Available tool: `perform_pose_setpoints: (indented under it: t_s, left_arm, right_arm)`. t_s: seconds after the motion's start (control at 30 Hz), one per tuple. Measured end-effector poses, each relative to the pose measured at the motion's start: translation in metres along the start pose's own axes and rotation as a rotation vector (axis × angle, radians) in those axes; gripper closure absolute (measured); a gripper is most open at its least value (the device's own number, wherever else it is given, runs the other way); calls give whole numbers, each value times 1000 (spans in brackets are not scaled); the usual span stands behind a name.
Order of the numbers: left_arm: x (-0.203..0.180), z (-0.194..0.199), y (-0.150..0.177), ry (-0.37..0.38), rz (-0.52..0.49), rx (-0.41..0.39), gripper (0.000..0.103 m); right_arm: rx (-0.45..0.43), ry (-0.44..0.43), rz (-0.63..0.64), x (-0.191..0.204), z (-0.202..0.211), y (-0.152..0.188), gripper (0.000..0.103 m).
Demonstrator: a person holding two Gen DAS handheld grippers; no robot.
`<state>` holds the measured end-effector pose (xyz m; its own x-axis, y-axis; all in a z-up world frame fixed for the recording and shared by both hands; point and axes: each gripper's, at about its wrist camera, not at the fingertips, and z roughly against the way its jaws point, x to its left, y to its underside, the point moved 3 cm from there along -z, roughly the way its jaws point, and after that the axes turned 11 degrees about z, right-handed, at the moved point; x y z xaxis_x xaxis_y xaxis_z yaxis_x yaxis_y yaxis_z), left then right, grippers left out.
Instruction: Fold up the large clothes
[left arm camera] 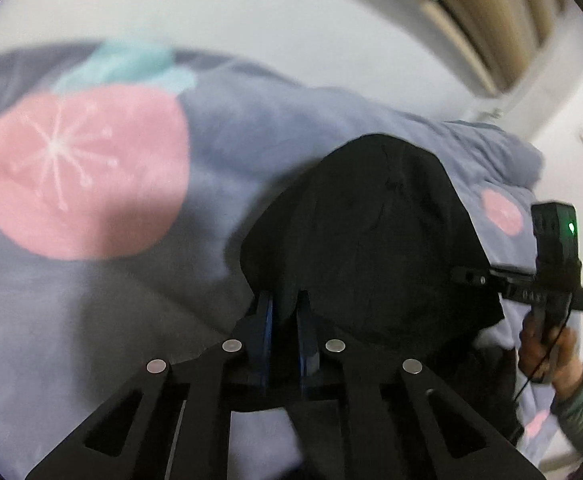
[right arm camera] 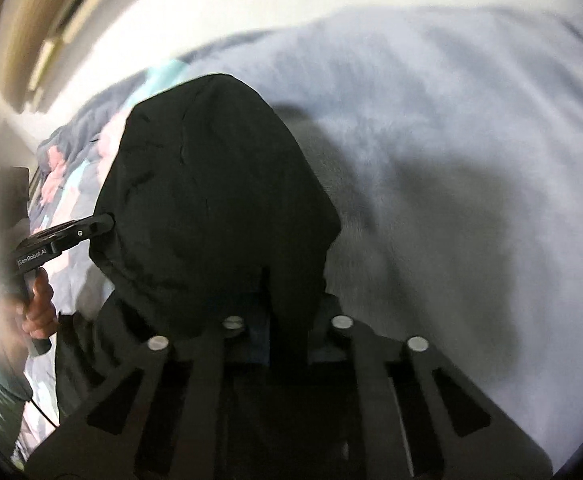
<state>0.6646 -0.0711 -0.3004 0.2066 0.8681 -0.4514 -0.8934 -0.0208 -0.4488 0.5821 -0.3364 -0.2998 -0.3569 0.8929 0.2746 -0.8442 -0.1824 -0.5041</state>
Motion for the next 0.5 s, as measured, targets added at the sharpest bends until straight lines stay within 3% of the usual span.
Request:
perform_pose_setpoints:
  t_s: [0.2,0.43,0.5]
  left_arm:
    - [-48,79,51,-26,-158,-89,94]
    - [-84,165,129,-69,-237,-146,94]
    - [-91,184,153,-70,-243,-156,94]
  right_arm:
    - [-110,88,121,56,80,33,97]
    - [-195,212,252,130,152,94,97]
    - [-228,291,317,155,174,120,97]
